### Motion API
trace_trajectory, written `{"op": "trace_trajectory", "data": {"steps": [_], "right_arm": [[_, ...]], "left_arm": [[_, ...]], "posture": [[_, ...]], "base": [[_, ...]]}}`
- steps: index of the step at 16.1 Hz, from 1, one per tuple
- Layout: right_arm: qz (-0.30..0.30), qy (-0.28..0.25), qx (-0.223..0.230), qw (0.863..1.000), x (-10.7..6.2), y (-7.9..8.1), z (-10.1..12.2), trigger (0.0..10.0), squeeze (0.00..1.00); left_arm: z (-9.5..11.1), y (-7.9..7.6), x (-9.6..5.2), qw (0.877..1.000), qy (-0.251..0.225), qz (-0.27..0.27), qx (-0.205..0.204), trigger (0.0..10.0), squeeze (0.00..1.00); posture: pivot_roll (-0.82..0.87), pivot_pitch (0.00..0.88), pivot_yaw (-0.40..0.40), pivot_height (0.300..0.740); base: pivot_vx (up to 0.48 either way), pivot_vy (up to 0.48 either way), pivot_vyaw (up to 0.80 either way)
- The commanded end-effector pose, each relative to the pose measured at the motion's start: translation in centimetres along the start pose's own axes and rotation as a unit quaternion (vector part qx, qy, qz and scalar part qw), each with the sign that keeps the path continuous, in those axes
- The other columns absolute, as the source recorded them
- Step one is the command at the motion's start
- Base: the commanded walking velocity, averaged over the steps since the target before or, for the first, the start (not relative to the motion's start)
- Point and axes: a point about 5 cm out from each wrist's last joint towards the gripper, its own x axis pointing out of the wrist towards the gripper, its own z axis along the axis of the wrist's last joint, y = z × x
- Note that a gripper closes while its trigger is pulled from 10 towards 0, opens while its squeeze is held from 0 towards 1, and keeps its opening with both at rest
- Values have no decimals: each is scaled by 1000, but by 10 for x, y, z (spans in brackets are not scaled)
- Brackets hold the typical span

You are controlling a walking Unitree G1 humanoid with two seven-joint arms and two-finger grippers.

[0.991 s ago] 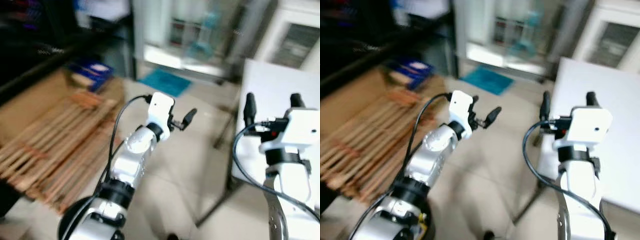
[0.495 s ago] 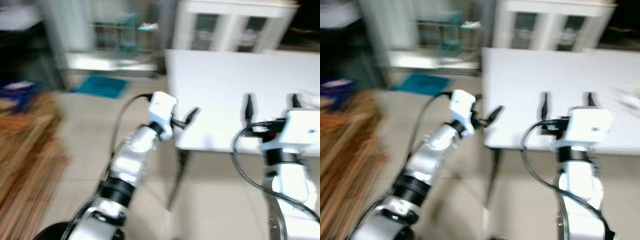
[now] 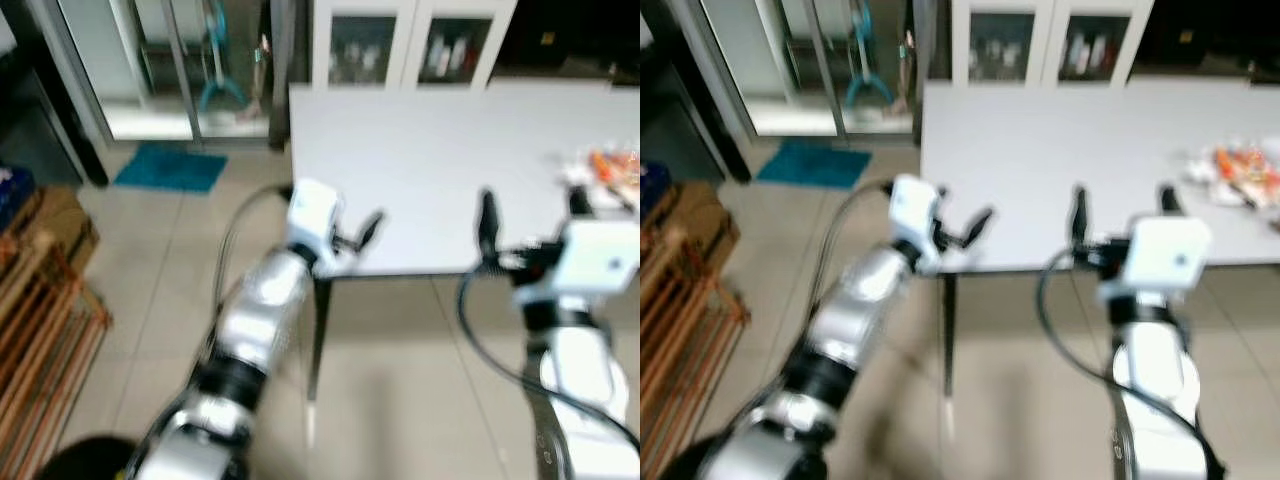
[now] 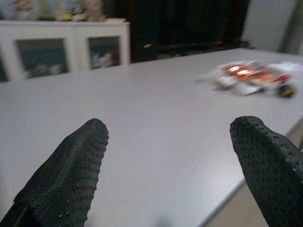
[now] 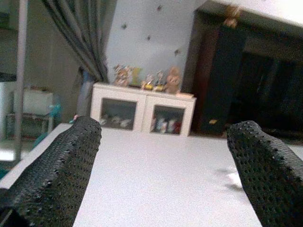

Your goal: Picking trash to rubbish bin

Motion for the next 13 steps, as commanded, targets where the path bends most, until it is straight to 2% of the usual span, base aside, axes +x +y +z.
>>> {"op": "trace_trajectory", "data": {"steps": [1,13], "right_arm": [[-2,-7,0,1000,0,1,4,10000,0],[0,-5,-2,1000,0,2,3,10000,0]], "left_arm": [[2,6,-1,1000,3,6,9,10000,0],[0,8,-1,1000,11,15,10,10000,0]], "posture": [[79,51,-13,740],[80,58,-12,740]], "base": [[0,-480,0],[0,-480,0]]}}
